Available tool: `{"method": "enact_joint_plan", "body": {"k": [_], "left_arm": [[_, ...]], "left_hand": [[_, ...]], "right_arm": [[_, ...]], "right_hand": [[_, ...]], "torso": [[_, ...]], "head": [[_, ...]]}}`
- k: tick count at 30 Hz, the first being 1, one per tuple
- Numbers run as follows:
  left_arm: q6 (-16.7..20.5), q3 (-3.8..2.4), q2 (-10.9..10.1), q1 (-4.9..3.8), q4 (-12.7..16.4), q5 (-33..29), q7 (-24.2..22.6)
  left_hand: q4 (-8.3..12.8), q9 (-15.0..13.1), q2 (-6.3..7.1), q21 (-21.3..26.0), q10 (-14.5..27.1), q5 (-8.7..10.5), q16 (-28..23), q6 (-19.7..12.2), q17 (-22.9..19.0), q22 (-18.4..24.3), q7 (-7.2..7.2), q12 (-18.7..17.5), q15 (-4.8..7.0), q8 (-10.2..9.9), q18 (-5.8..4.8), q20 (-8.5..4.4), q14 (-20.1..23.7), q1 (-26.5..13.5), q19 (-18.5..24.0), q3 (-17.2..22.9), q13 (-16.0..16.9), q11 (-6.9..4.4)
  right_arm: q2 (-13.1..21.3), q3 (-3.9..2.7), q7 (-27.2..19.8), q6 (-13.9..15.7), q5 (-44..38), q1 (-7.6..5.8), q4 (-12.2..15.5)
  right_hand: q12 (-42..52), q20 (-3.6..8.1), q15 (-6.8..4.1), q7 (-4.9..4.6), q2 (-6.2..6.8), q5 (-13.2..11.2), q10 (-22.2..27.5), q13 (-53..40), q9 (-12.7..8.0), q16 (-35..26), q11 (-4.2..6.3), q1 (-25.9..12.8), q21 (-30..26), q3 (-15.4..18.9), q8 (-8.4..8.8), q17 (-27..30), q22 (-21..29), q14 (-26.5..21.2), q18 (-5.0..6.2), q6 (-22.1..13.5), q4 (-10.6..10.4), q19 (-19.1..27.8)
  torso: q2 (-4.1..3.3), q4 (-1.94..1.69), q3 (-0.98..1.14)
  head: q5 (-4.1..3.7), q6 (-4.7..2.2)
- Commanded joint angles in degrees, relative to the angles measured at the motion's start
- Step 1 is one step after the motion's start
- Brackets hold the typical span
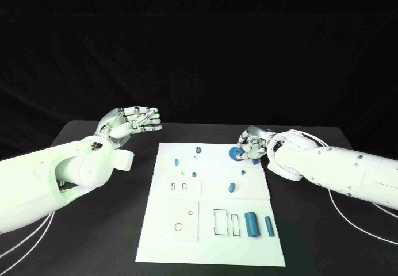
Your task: Assemble the parts on the task board
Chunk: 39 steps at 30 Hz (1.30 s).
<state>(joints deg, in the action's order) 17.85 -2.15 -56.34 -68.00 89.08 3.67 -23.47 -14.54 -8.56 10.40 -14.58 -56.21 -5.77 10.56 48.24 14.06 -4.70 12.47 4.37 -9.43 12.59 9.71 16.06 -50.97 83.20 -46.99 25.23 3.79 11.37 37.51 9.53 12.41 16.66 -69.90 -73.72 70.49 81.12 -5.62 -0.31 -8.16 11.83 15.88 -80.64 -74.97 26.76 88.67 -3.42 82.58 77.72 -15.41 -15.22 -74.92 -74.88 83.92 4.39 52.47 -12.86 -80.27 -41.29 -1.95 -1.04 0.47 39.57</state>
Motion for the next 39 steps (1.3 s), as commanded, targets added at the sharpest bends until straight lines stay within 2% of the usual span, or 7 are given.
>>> {"method": "enact_joint_plan", "body": {"k": [1, 9, 15, 19, 24, 30, 39], "left_arm": [[-1.4, -0.05, 0.1, -0.09, 0.2, -0.3, -0.4], [-1.4, -0.05, 0.1, -0.09, 0.0, -0.2, -0.4], [-1.4, -0.05, 0.2, -0.08, -0.1, -0.1, -0.4], [-1.4, -0.05, 0.4, -0.08, -0.2, -0.1, -0.4], [-1.5, -0.05, 0.7, -0.08, -0.1, 0.0, -0.3], [-1.5, -0.05, 0.9, -0.08, 0.0, 0.1, -0.2], [-1.5, -0.05, 1.3, -0.09, 0.0, 0.1, -0.2]], "left_hand": [[0.0, 0.1, -0.08, 0.3, 0.0, 0.3, -0.2, -0.4, 0.1, 0.1, 1.83, -0.4, -0.23, -0.3, 0.69, -0.03, 0.2, 0.5, 0.5, 0.2, 0.0, 0.16], [0.0, 0.1, -0.08, 0.3, 0.0, 0.3, -0.2, -0.4, 0.1, 0.1, 1.83, -0.4, -0.23, -0.3, 0.69, -0.03, 0.2, 0.5, 0.5, 0.2, 0.0, 0.16], [0.0, 0.1, -0.08, 0.4, 0.0, 0.31, -0.3, -0.4, 0.1, 0.1, 1.82, -0.4, -0.24, -0.3, 0.7, -0.01, 0.2, 0.4, 0.5, 0.3, 0.0, 0.16], [0.0, 0.1, -0.08, 0.4, 0.0, 0.31, -0.3, -0.4, 0.1, 0.1, 1.82, -0.4, -0.24, -0.3, 0.7, -0.01, 0.2, 0.4, 0.5, 0.3, 0.0, 0.16], [0.0, 0.1, -0.08, 0.4, 0.0, 0.31, -0.3, -0.4, 0.1, 0.1, 1.82, -0.4, -0.24, -0.3, 0.7, -0.01, 0.2, 0.4, 0.5, 0.3, 0.0, 0.16], [0.0, 0.1, -0.08, 0.4, 0.0, 0.31, -0.3, -0.4, 0.1, 0.1, 1.82, -0.4, -0.24, -0.3, 0.7, -0.01, 0.2, 0.4, 0.5, 0.3, 0.0, 0.16], [0.0, 0.1, -0.08, 0.4, 0.0, 0.31, -0.3, -0.4, 0.1, 0.1, 1.82, -0.4, -0.24, -0.3, 0.7, -0.01, 0.2, 0.4, 0.5, 0.3, 0.0, 0.16]], "right_arm": [[0.0, 0.18, -0.1, 3.0, -3.8, 0.34, 0.9], [0.6, 0.15, -0.8, 9.8, -6.6, 0.34, 3.7], [0.1, 0.11, 0.4, 12.8, -11.3, 0.09, 7.1], [-1.5, 0.1, 2.0, 12.8, -14.7, 0.01, 8.3], [-4.4, 0.12, 3.2, 12.4, -17.6, 0.07, 8.4], [-7.5, 0.22, 3.6, 12.0, -18.8, 0.45, 7.3], [-11.5, 0.35, 3.3, 11.2, -19.1, 1.81, 4.2]], "right_hand": [[0.7, 0.16, -0.48, 0.42, -0.37, 0.4, -0.9, -3.2, 0.1, 0.4, 0.36, 1.0, 0.4, -1.8, -0.58, -11.9, -0.7, 5.4, -0.67, 1.4, -0.2, -0.6], [2.0, 0.95, -1.32, 1.44, -0.42, 0.4, -2.5, -5.3, 0.1, 0.5, 1.28, 0.9, 1.8, -6.8, -1.36, -12.2, -2.4, 5.5, -1.06, 4.0, 0.1, -1.6], [2.3, 1.14, -1.47, 1.58, 0.12, 0.3, -2.9, -5.7, 0.2, 0.6, 1.43, 0.2, 2.2, -8.2, -1.45, -12.5, -3.0, 5.5, -1.2, 4.3, 0.3, -2.0], [2.3, 1.2, -1.5, 1.58, 0.19, 0.3, -2.9, -5.7, 0.2, 0.6, 1.44, -0.5, 2.2, -9.0, -1.37, -12.5, -3.1, 5.5, -1.21, 4.3, 0.2, -2.0], [2.3, 1.21, -1.51, 1.57, 0.28, 0.3, -3.0, -5.7, 0.2, 0.6, 1.44, -0.7, 2.2, -9.2, -1.33, -12.5, -3.1, 5.5, -1.21, 4.3, 0.2, -2.0], [2.3, 1.22, -1.52, 1.57, 0.49, 0.3, -3.0, -5.8, 0.1, 0.6, 1.45, -0.7, 2.1, -9.7, -1.22, -12.5, -3.1, 5.5, -1.2, 4.1, 0.4, -2.0], [2.3, 1.23, -1.52, 1.54, 0.56, 0.3, -3.0, -5.8, 0.1, 0.6, 1.43, -0.7, 2.1, -9.8, -1.17, -12.5, -3.1, 5.5, -1.19, 4.1, 0.5, -2.0]], "torso": [[0.07, -0.04, -0.03], [0.12, 0.0, -0.03], [0.15, 0.09, -0.02], [0.11, 0.05, -0.01], [0.09, -0.08, -0.05], [0.0, -0.12, -0.05], [-0.09, -0.11, -0.05]], "head": [[-0.04, -0.03], [0.17, -0.29], [0.28, -0.48], [0.23, -0.64], [0.14, -0.72], [0.2, -0.75], [0.31, -0.62]]}}
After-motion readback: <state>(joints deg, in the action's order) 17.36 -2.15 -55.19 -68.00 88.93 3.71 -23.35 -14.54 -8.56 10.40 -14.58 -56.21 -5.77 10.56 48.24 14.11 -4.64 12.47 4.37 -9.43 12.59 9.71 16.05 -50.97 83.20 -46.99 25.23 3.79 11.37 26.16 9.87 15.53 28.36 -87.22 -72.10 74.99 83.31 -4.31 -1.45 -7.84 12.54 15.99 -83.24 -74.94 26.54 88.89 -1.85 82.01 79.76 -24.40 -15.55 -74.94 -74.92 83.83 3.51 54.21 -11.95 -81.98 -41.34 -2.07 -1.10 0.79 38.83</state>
